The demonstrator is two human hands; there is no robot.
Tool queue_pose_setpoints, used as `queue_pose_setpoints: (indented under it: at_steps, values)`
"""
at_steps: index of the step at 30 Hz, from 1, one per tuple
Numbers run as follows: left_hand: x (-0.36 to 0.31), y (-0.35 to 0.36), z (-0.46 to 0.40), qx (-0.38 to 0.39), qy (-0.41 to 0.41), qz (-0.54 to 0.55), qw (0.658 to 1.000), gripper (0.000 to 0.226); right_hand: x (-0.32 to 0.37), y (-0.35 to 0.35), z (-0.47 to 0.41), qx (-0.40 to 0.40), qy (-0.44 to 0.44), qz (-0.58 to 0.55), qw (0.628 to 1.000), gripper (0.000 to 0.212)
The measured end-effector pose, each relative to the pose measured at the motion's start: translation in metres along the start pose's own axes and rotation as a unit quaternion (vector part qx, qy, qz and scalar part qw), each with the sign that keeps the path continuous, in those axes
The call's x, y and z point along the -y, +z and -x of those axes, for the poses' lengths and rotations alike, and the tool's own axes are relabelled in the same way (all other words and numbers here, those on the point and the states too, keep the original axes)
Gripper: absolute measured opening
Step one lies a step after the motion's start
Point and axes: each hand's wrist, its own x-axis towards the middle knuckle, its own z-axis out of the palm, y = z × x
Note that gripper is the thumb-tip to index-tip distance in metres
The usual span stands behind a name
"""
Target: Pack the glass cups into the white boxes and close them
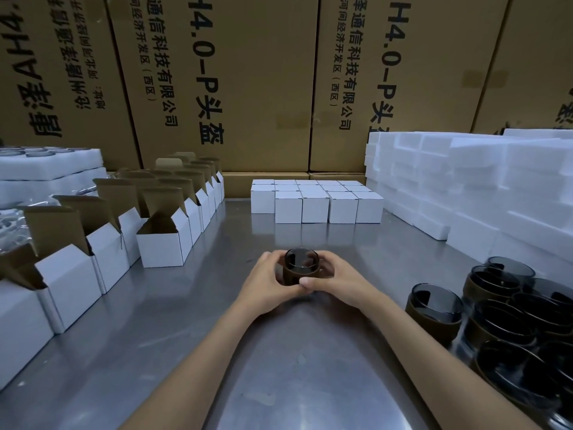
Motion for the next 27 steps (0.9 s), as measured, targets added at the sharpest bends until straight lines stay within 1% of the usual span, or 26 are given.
queue_pose_setpoints:
  at_steps: [3, 6, 9, 12, 15, 18, 22, 27]
  values:
    - [0.003, -0.005, 0.001, 0.035, 0.006, 0.063, 0.997, 0.066, -0.002, 0.001, 0.0, -0.009, -0.037, 0.009, 0.999, 0.049]
    - [0.003, -0.007, 0.001, 0.028, 0.016, 0.099, 0.995, 0.064, -0.002, 0.003, 0.002, -0.024, -0.071, 0.024, 0.997, 0.056]
    - [0.002, -0.006, 0.001, 0.001, 0.026, 0.098, 0.995, 0.064, -0.002, 0.008, 0.004, -0.03, -0.098, 0.064, 0.993, 0.065]
    - [0.002, -0.005, 0.002, -0.011, 0.041, 0.065, 0.997, 0.065, -0.001, 0.011, 0.006, -0.041, -0.106, 0.127, 0.985, 0.072]
    - [0.0, -0.005, 0.003, -0.021, 0.062, 0.062, 0.996, 0.062, 0.001, 0.013, 0.009, -0.072, -0.113, 0.167, 0.977, 0.069]
    - [-0.001, -0.004, 0.004, -0.023, 0.085, 0.068, 0.994, 0.056, 0.002, 0.013, 0.011, -0.101, -0.142, 0.205, 0.963, 0.066]
    - [-0.002, -0.004, 0.006, -0.021, 0.089, 0.067, 0.994, 0.055, 0.001, 0.013, 0.012, -0.104, -0.15, 0.21, 0.96, 0.066]
    - [-0.001, -0.003, 0.005, -0.022, 0.098, 0.072, 0.992, 0.055, 0.001, 0.012, 0.011, -0.101, -0.146, 0.189, 0.966, 0.067]
